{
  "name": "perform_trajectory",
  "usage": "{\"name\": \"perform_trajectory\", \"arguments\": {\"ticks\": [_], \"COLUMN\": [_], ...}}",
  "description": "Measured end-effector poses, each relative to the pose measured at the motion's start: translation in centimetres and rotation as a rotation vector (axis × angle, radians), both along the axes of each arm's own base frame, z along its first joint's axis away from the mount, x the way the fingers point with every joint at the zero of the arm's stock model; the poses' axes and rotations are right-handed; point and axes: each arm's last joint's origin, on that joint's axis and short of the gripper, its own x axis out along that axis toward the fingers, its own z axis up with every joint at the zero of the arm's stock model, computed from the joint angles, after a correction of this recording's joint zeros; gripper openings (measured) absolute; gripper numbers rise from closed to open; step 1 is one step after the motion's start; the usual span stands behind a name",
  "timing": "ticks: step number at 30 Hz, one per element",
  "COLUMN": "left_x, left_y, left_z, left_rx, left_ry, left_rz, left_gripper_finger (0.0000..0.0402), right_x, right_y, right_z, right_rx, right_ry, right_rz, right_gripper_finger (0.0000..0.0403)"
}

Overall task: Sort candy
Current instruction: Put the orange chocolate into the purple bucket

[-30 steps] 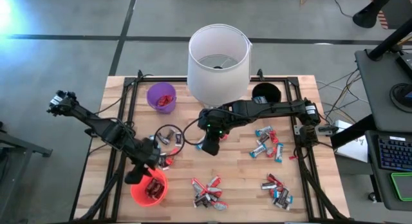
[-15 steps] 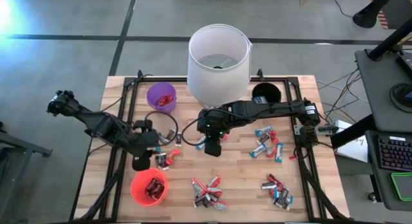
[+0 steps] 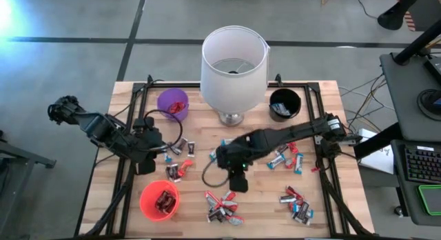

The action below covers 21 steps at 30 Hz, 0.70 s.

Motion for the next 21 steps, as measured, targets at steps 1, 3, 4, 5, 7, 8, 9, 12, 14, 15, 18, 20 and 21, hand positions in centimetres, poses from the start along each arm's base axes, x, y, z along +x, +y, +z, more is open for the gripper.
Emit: {"name": "perform_trajectory", "arguments": {"ticks": [1, 3, 4, 5, 7, 8, 9, 12, 14, 15, 18, 20, 21], "left_x": [-0.1, -0.3, -0.4, -0.4, -0.4, -0.4, -0.4, -0.4, -0.4, -0.4, -0.5, -0.6, -0.6], "left_y": [0.1, 0.2, 0.2, 0.2, 0.2, 0.2, 0.2, 0.2, 0.2, 0.2, 0.3, 0.3, 0.3], "left_z": [0.0, -0.3, -0.5, -0.6, -0.8, -0.9, -0.9, -1.0, -1.0, -1.0, -1.0, -1.0, -1.0], "left_rx": [0.006, 0.017, 0.026, 0.035, 0.048, 0.055, 0.061, 0.075, 0.079, 0.079, 0.081, 0.084, 0.085], "left_ry": [0.009, 0.028, 0.041, 0.050, 0.060, 0.062, 0.065, 0.070, 0.071, 0.071, 0.074, 0.083, 0.085], "left_rz": [-0.001, -0.002, -0.007, -0.012, -0.027, -0.036, -0.045, -0.068, -0.074, -0.074, -0.075, -0.075, -0.075], "left_gripper_finger": [0.0114, 0.0114, 0.0114, 0.0114, 0.0113, 0.0113, 0.0113, 0.0113, 0.0113, 0.0113, 0.0113, 0.0113, 0.0113], "right_x": [-0.2, -0.3, -0.4, -0.4, -0.6, -0.7, -0.7, -0.9, -1.0, -1.1, -1.5, -1.7, -1.7], "right_y": [0.3, 0.9, 1.1, 1.2, 1.6, 1.8, 2.0, 2.6, 3.1, 3.4, 4.0, 4.6, 4.9], "right_z": [-0.5, -1.8, -2.4, -2.9, -4.2, -4.8, -5.4, -7.1, -7.9, -8.3, -9.0, -9.1, -9.1], "right_rx": [0.002, 0.004, 0.003, 0.004, 0.007, 0.012, 0.020, 0.046, 0.064, 0.069, 0.085, 0.098, 0.101], "right_ry": [0.021, 0.052, 0.061, 0.071, 0.095, 0.101, 0.100, 0.107, 0.102, 0.104, 0.125, 0.128, 0.124], "right_rz": [-0.006, -0.023, -0.029, -0.036, -0.049, -0.058, -0.070, -0.092, -0.108, -0.113, -0.144, -0.159, -0.154], "right_gripper_finger": [0.0139, 0.0139, 0.0139, 0.0139, 0.0139, 0.0139, 0.0139, 0.0139, 0.0139, 0.0139, 0.0139, 0.0139, 0.0139]}}
